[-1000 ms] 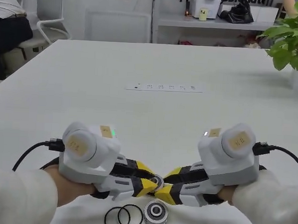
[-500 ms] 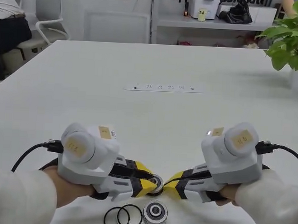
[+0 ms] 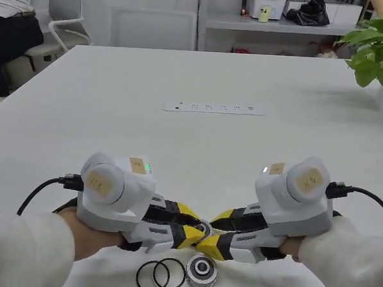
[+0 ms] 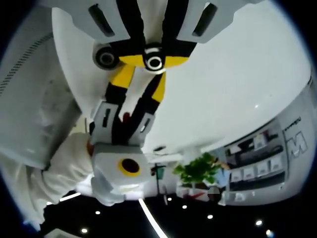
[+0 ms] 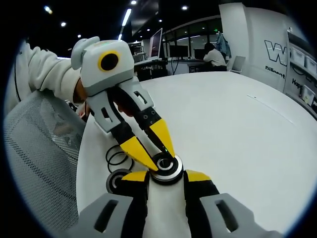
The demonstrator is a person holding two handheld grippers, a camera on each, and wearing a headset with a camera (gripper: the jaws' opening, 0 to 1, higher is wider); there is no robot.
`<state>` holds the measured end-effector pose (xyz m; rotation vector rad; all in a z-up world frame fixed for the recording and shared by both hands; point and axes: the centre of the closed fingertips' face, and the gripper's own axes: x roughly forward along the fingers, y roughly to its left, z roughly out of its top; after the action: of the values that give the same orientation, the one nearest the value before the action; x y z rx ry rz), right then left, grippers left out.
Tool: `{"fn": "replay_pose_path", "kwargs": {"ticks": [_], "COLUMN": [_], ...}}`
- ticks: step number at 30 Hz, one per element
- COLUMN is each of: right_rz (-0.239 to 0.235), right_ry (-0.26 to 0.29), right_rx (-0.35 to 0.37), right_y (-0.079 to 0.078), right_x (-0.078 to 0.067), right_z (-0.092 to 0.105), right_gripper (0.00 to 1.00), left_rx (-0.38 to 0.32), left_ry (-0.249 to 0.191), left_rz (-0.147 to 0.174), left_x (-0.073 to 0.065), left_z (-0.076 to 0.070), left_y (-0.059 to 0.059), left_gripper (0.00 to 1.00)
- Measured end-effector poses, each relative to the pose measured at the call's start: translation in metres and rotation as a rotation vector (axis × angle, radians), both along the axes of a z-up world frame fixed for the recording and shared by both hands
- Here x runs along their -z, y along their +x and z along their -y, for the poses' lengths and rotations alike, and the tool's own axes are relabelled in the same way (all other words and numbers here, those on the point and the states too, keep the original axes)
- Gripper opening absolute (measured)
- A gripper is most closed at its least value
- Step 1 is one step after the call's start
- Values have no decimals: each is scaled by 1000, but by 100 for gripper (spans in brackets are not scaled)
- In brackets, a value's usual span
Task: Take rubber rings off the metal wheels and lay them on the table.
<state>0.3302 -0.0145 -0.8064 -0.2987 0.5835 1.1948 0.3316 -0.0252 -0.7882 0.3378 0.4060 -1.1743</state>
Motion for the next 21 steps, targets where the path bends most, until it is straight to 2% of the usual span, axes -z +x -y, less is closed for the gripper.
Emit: {"fn": "replay_pose_path", "kwargs": {"ticks": [5,15,17,19,20,21], "right_rz": [-21,-41,-48,-43,-57,-75], "right_ry": [16,12,5,-19,5,0], "right_rx": [-4,0,2,7,16,21], "right_y": [-2,-4,-5,-4,-4,-4], "right_x": [-3,-3,-1,4,2,3], "right_z": [3,7,11,18,16,16], "right_gripper": [22,19,17,3,2,2], "left_rx": [9,7,6,7,7,8], "left_ry": [-3,-13,-13,-12,-13,-13], "left_rz": [3,-6,-6,-5,-6,-6], "left_x": [0,0,0,0,1,1], "left_z": [0,0,0,0,0,1], "left_y": [0,-1,-1,-1,-1,-1], "left_gripper": [13,13,13,13,13,13]}}
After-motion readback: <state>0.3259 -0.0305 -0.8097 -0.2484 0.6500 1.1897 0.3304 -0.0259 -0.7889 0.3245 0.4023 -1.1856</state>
